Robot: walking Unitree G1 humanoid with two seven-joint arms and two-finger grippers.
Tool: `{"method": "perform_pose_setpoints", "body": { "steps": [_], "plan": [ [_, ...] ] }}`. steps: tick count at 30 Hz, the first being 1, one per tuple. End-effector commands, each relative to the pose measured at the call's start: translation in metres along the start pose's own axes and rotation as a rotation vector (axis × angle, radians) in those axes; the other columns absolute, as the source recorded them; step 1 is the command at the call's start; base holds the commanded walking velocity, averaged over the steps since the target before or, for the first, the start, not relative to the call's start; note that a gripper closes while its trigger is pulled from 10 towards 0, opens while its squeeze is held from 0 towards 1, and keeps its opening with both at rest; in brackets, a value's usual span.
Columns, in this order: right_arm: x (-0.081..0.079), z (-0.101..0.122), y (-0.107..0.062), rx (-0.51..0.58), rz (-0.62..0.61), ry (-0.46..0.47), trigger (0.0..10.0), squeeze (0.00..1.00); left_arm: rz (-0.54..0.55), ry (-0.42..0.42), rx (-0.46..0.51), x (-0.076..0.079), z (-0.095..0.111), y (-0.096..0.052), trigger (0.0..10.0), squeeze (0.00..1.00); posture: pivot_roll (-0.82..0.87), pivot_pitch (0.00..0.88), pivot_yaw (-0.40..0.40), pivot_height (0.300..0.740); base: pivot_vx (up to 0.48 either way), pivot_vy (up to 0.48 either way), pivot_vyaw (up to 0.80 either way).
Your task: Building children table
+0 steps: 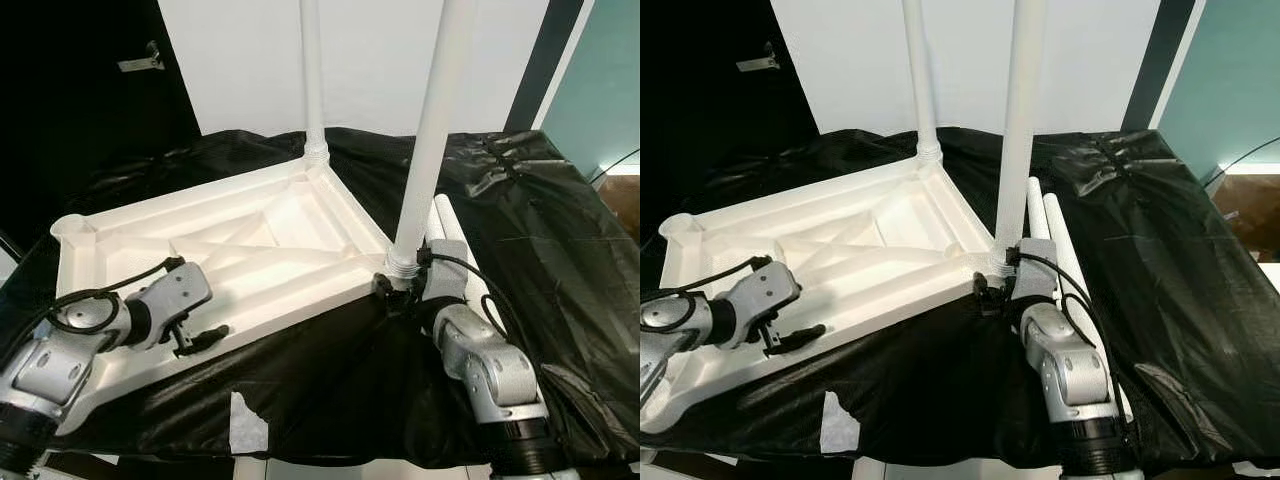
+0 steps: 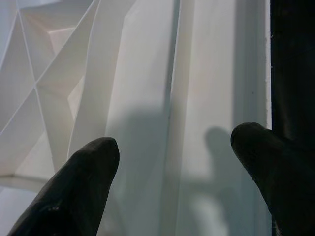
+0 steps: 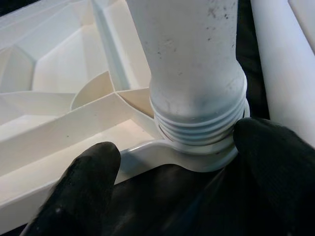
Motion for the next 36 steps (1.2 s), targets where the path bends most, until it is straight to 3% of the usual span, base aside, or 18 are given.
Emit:
{"method": "perform_pose_setpoints", "body": {
  "steps": [1, 5, 9, 14, 23, 30, 36],
  "plan": [
    [-0.004, -0.022, 0.001, -0.117, 0.036, -0.018, 10.0, 0.00, -0.127, -0.024, 0.007, 0.026, -0.001, 0.016, 10.0, 0.00, -0.05, 0.013, 0.019, 0.740, 0.000, 0.000, 0.00],
    [-0.004, -0.023, 0.001, -0.124, 0.026, -0.028, 10.0, 0.00, -0.119, -0.025, 0.028, 0.026, 0.003, 0.017, 10.0, 0.00, -0.05, 0.011, 0.016, 0.740, 0.000, 0.000, 0.00],
    [0.000, -0.015, -0.003, -0.062, -0.014, -0.074, 10.0, 0.00, -0.074, -0.020, 0.009, 0.015, 0.000, 0.017, 10.0, 0.00, -0.05, 0.008, 0.011, 0.740, 0.000, 0.000, 0.00],
    [0.007, -0.009, -0.017, -0.026, -0.105, -0.045, 10.0, 0.00, 0.008, -0.031, -0.013, -0.001, -0.005, 0.017, 10.0, 0.00, -0.06, 0.017, 0.011, 0.740, 0.000, 0.000, 0.00],
    [0.000, -0.016, -0.019, -0.058, -0.098, -0.008, 10.0, 0.00, 0.024, -0.034, -0.014, -0.005, -0.006, 0.015, 10.0, 0.00, -0.06, 0.021, 0.017, 0.740, 0.000, 0.000, 0.00],
    [0.004, -0.009, -0.002, -0.061, -0.152, 0.003, 10.0, 0.00, -0.018, -0.027, 0.012, 0.004, -0.002, 0.016, 10.0, 0.00, -0.05, 0.022, 0.019, 0.740, 0.000, 0.000, 0.00],
    [0.003, -0.001, 0.015, -0.059, -0.155, 0.006, 10.0, 0.00, -0.093, -0.025, 0.072, 0.026, 0.014, 0.025, 10.0, 0.00, -0.04, 0.018, 0.013, 0.740, 0.000, 0.000, 0.00]
  ]
}}
Point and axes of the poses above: a point about 5 cm out from each wrist's last joint towards the gripper, its own y axis pointing out of the wrist towards the gripper, its own z axis along the axis of the wrist's last joint, x = y × z, the point moved 2 cm from there along y, pointing out of the wrist towards the gripper, and after that the axes turned 13 degrees about y, right-handed, at the moved point
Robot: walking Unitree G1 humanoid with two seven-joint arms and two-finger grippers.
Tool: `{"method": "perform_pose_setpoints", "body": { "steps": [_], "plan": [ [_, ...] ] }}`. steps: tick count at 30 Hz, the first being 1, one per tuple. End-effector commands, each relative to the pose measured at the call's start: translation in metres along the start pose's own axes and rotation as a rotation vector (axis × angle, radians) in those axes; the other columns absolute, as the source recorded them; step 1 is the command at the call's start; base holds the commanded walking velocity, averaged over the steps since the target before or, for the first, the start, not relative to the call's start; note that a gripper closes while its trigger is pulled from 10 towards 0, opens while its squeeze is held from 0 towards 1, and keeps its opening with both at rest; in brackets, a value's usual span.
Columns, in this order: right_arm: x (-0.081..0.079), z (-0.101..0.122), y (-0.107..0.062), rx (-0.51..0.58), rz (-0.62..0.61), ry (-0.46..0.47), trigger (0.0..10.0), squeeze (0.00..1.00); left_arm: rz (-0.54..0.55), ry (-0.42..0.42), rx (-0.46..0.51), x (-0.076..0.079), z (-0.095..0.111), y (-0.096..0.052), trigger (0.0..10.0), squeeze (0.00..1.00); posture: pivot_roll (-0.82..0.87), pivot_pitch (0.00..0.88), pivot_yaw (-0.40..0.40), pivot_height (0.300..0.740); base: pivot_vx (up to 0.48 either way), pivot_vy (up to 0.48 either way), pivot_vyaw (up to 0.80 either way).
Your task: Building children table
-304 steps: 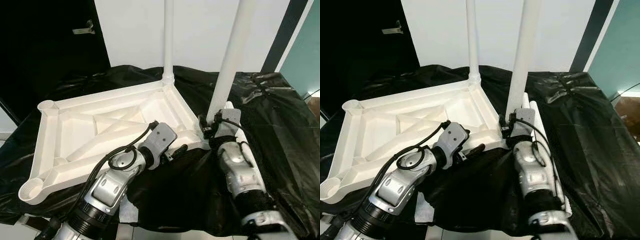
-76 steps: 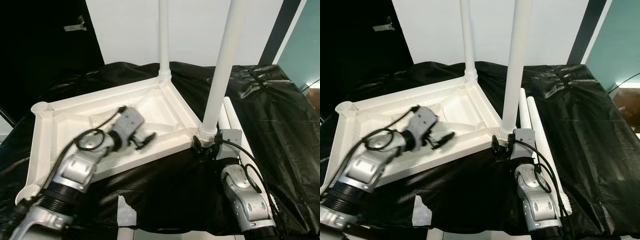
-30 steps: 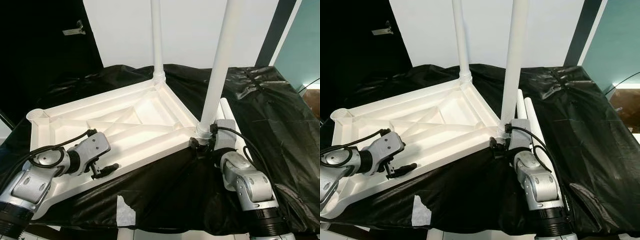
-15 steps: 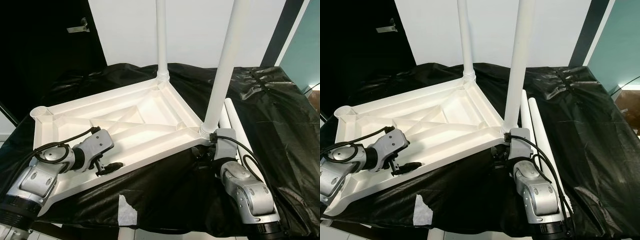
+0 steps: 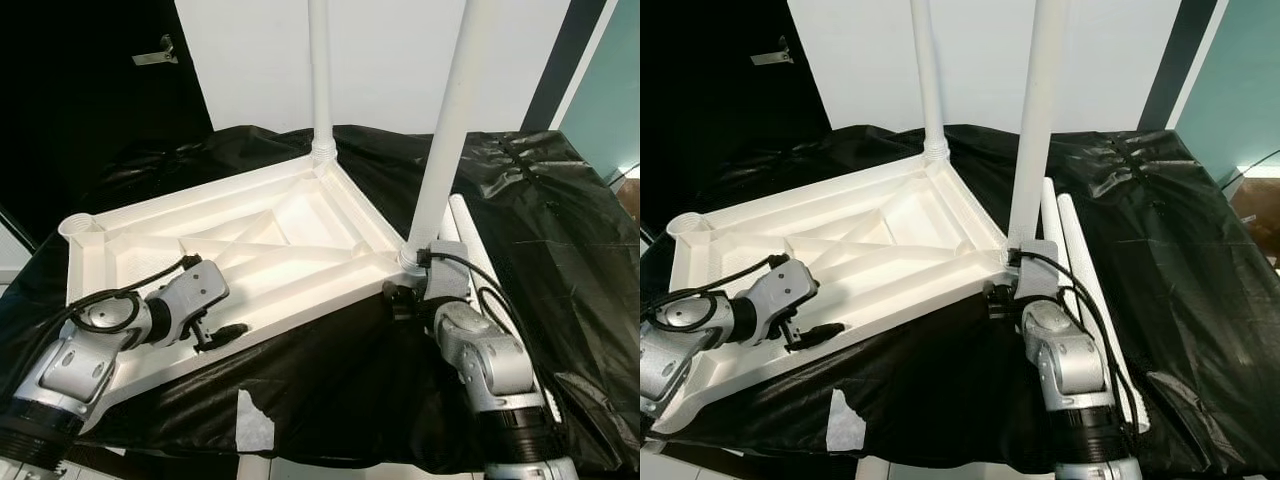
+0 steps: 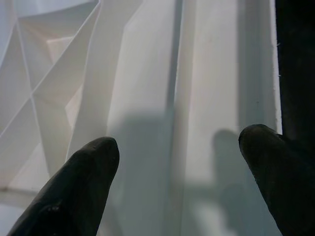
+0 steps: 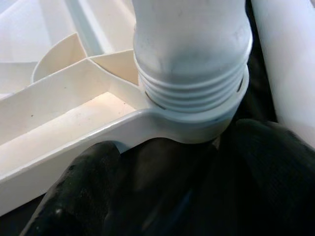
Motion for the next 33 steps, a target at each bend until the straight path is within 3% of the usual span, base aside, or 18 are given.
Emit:
{"method": "perform_pose_setpoints", "body": {
  "steps": [1, 5, 12, 14, 19, 28, 33],
  "plan": [
    [-0.001, -0.001, 0.005, -0.005, -0.004, 0.010, 10.0, 0.00, -0.122, -0.017, 0.027, 0.026, 0.004, 0.014, 10.0, 0.00, -0.04, 0.018, 0.013, 0.740, 0.000, 0.000, 0.00],
    [-0.003, 0.009, 0.016, 0.035, 0.021, 0.004, 10.0, 0.00, -0.158, -0.053, 0.106, 0.044, 0.023, 0.024, 10.0, 0.00, -0.03, 0.015, 0.010, 0.740, 0.000, 0.000, 0.00],
    [0.001, 0.013, 0.023, 0.058, 0.029, 0.002, 10.0, 0.00, -0.164, -0.080, 0.152, 0.051, 0.036, 0.031, 10.0, 0.00, -0.03, 0.013, 0.009, 0.740, 0.000, 0.000, 0.00],
    [0.002, 0.016, 0.027, 0.081, 0.050, -0.005, 10.0, 0.00, -0.156, -0.096, 0.185, 0.054, 0.046, 0.040, 10.0, 0.00, -0.02, 0.014, 0.015, 0.740, 0.000, 0.000, 0.00],
    [0.007, 0.023, 0.034, 0.135, 0.063, -0.007, 10.0, 0.00, -0.049, -0.126, 0.258, 0.042, 0.074, 0.061, 10.0, 0.00, -0.03, 0.013, 0.019, 0.740, 0.000, 0.000, 0.00],
    [0.005, 0.026, 0.043, 0.154, 0.094, -0.001, 10.0, 0.00, 0.043, -0.122, 0.293, 0.030, 0.095, 0.074, 10.0, 0.00, -0.04, 0.008, 0.028, 0.740, 0.000, 0.000, 0.00],
    [0.006, 0.025, 0.044, 0.166, 0.098, -0.023, 10.0, 0.00, 0.075, -0.125, 0.289, 0.024, 0.095, 0.074, 10.0, 0.00, -0.03, 0.002, 0.023, 0.740, 0.000, 0.000, 0.00]
  ]
}}
Point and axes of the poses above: a point about 5 cm out from each wrist's last joint towards the gripper, its own y axis pointing out of the wrist towards the gripper, its own z axis along the axis of the wrist's last joint, x = y × z, the point moved 2 cm from there along y, pointing out of the wrist towards the gripper, and after that the axes turned 13 degrees about y, right-handed, at the moved point
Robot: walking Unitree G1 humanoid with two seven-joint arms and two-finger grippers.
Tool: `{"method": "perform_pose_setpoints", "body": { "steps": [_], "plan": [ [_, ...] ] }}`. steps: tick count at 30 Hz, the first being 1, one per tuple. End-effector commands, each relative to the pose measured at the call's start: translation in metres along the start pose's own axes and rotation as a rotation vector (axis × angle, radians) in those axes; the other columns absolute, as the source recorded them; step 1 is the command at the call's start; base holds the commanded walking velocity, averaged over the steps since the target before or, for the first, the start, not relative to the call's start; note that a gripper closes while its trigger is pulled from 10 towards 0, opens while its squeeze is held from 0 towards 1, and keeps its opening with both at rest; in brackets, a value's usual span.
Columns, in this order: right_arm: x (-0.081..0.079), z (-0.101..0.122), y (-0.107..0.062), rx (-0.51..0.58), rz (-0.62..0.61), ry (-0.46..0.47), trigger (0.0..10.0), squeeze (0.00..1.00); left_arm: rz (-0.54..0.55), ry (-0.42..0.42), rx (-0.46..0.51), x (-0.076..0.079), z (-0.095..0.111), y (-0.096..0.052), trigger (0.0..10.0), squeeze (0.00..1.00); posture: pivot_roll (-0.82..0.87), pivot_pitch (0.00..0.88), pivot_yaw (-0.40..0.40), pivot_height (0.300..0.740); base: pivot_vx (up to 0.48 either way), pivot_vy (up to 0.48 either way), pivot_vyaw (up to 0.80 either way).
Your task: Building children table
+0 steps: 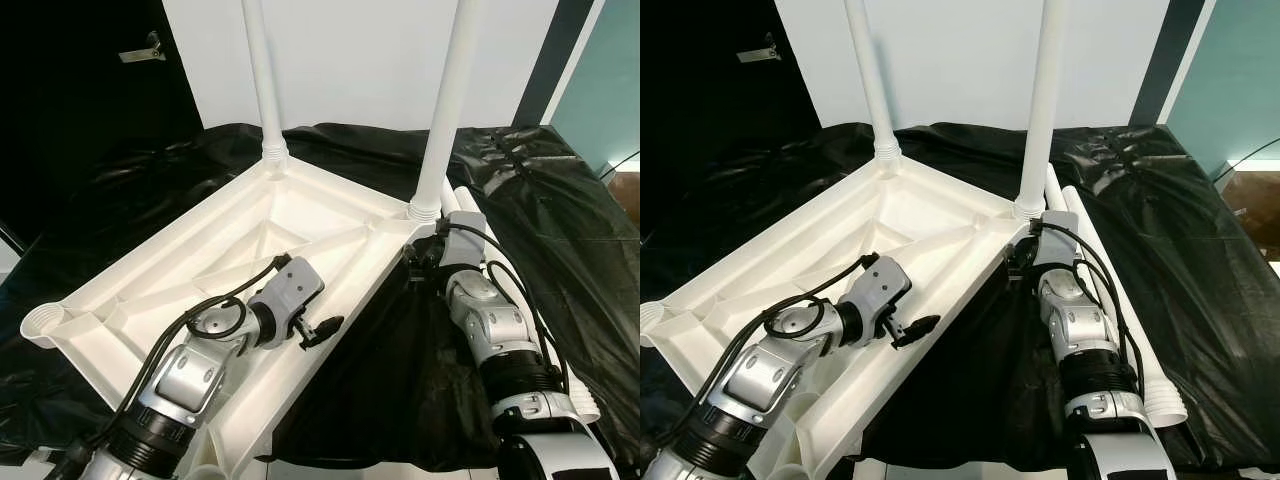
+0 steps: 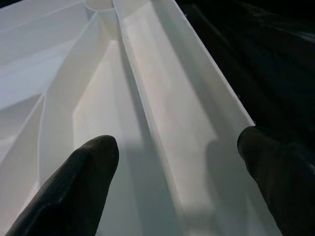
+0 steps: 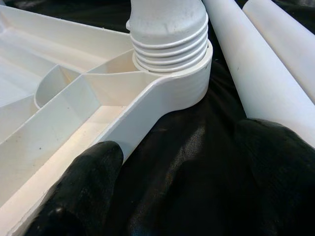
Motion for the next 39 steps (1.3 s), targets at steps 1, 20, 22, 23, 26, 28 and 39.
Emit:
{"method": "perform_pose_setpoints", "body": {
  "steps": [1, 20, 22, 23, 26, 28, 39],
  "plan": [
    [-0.017, -0.003, -0.001, -0.009, 0.080, -0.016, 10.0, 0.00, -0.016, 0.032, 0.020, 0.000, 0.004, 0.000, 10.0, 0.00, -0.03, 0.000, 0.019, 0.740, 0.000, 0.000, 0.00],
    [0.010, -0.010, -0.030, -0.010, 0.003, -0.061, 10.0, 0.00, 0.102, 0.086, -0.139, -0.077, -0.034, -0.077, 10.0, 0.00, -0.05, 0.000, 0.014, 0.740, 0.000, 0.000, 0.00],
    [0.011, -0.010, -0.029, -0.012, 0.002, -0.059, 10.0, 0.00, 0.101, 0.103, -0.169, -0.079, -0.038, -0.082, 10.0, 0.00, -0.06, 0.000, 0.017, 0.740, 0.000, 0.000, 0.00],
    [0.010, -0.009, -0.028, -0.018, 0.008, -0.058, 10.0, 0.00, 0.099, 0.127, -0.216, -0.082, -0.045, -0.088, 10.0, 0.00, -0.06, 0.000, 0.016, 0.740, 0.000, 0.000, 0.00],
    [0.009, -0.008, -0.025, -0.025, 0.018, -0.060, 10.0, 0.00, 0.104, 0.155, -0.281, -0.088, -0.053, -0.097, 10.0, 0.00, -0.05, 0.000, 0.015, 0.740, 0.000, 0.000, 0.00],
    [0.008, -0.008, -0.022, -0.035, 0.029, -0.069, 10.0, 0.00, 0.102, 0.155, -0.330, -0.092, -0.059, -0.110, 10.0, 0.00, -0.05, 0.005, 0.015, 0.740, 0.000, 0.000, 0.00],
    [0.004, -0.009, -0.010, -0.067, 0.063, -0.056, 10.0, 0.00, -0.161, 0.145, -0.441, -0.041, -0.079, -0.119, 10.0, 0.00, -0.03, 0.009, 0.013, 0.740, 0.000, 0.000, 0.00]
  ]
}}
Point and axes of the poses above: a point about 5 cm out from each wrist's last joint towards the gripper, its own y axis pointing out of the wrist towards the gripper, its own z axis along the axis of the wrist's last joint, x = y × z, the point moved 2 cm from there along y, pointing out of the wrist towards the gripper, and after that the axes turned 13 degrees about y, right-handed, at the moved point
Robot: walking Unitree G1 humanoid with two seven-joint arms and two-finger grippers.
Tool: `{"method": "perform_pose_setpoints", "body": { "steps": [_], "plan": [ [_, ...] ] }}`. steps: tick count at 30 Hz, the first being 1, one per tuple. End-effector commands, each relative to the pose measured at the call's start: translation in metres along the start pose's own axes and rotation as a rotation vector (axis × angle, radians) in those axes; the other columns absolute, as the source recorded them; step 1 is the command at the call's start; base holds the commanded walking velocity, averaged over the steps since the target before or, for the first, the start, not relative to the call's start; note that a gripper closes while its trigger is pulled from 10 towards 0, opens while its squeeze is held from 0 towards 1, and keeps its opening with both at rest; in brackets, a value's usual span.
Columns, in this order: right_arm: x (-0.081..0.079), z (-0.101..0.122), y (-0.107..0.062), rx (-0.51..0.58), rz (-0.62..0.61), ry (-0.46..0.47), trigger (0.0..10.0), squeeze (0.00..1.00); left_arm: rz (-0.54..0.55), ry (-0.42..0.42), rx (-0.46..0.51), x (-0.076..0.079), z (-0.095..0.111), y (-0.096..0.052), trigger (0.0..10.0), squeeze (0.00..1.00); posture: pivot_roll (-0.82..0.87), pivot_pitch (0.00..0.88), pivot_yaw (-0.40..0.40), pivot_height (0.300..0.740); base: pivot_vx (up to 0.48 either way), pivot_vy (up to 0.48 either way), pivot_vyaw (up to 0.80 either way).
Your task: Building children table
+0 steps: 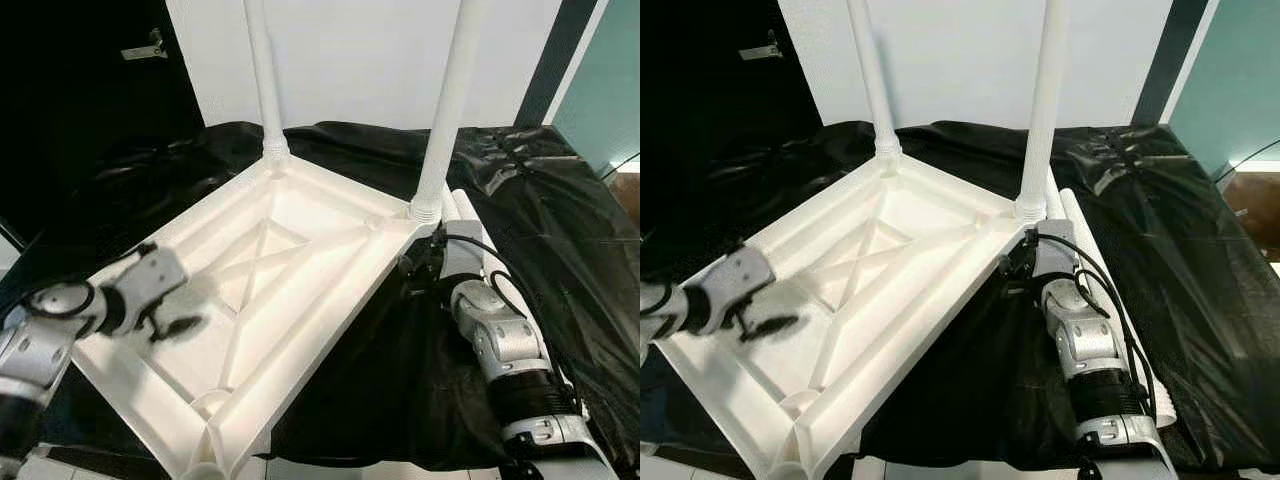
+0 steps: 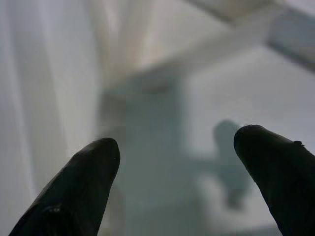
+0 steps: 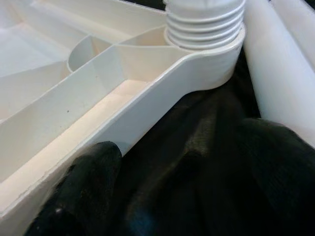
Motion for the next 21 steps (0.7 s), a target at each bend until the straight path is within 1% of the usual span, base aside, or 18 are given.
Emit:
{"method": "perform_pose_setpoints", "body": {
  "steps": [1, 6, 9, 11, 13, 19, 21],
  "plan": [
    [-0.001, -0.003, 0.005, -0.021, 0.012, 0.009, 10.0, 0.00, -0.127, 0.023, 0.078, 0.026, 0.021, 0.013, 10.0, 0.00, -0.03, 0.009, 0.013, 0.740, 0.000, 0.000, 0.00],
    [-0.007, -0.002, 0.012, -0.020, 0.041, 0.001, 10.0, 0.00, -0.203, 0.024, 0.206, 0.048, 0.052, 0.030, 10.0, 0.00, -0.03, 0.008, 0.009, 0.740, 0.000, 0.000, 0.00],
    [-0.011, 0.000, 0.016, -0.015, 0.061, -0.005, 10.0, 0.00, -0.225, 0.024, 0.263, 0.054, 0.066, 0.034, 10.0, 0.00, -0.03, 0.007, 0.010, 0.740, 0.000, 0.000, 0.00],
    [-0.013, 0.003, 0.019, -0.011, 0.075, -0.004, 10.0, 0.00, -0.234, 0.019, 0.324, 0.057, 0.080, 0.035, 10.0, 0.00, -0.03, 0.005, 0.010, 0.740, 0.000, 0.000, 0.00],
    [-0.020, 0.005, 0.023, -0.003, 0.107, -0.007, 10.0, 0.00, -0.244, 0.019, 0.376, 0.061, 0.093, 0.036, 10.0, 0.00, -0.03, 0.003, 0.013, 0.740, 0.000, 0.000, 0.00],
    [-0.022, 0.005, 0.027, -0.002, 0.118, -0.012, 10.0, 0.00, -0.241, 0.013, 0.389, 0.064, 0.100, 0.038, 10.0, 0.00, -0.03, 0.002, 0.014, 0.740, 0.000, 0.000, 0.00],
    [-0.029, 0.005, 0.030, -0.002, 0.159, -0.012, 10.0, 0.00, -0.230, 0.009, 0.426, 0.062, 0.110, 0.038, 10.0, 0.00, -0.03, 0.001, 0.014, 0.740, 0.000, 0.000, 0.00]
  ]
}}
Point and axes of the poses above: a point about 5 cm out from each wrist's last joint towards the gripper, its own y axis pointing out of the wrist towards the gripper, its own z axis along the axis of the wrist's last joint, x = y × z, the point moved 2 cm from there along y, pointing out of the wrist towards the gripper, and after that the axes turned 13 degrees about y, right-handed, at the moved point
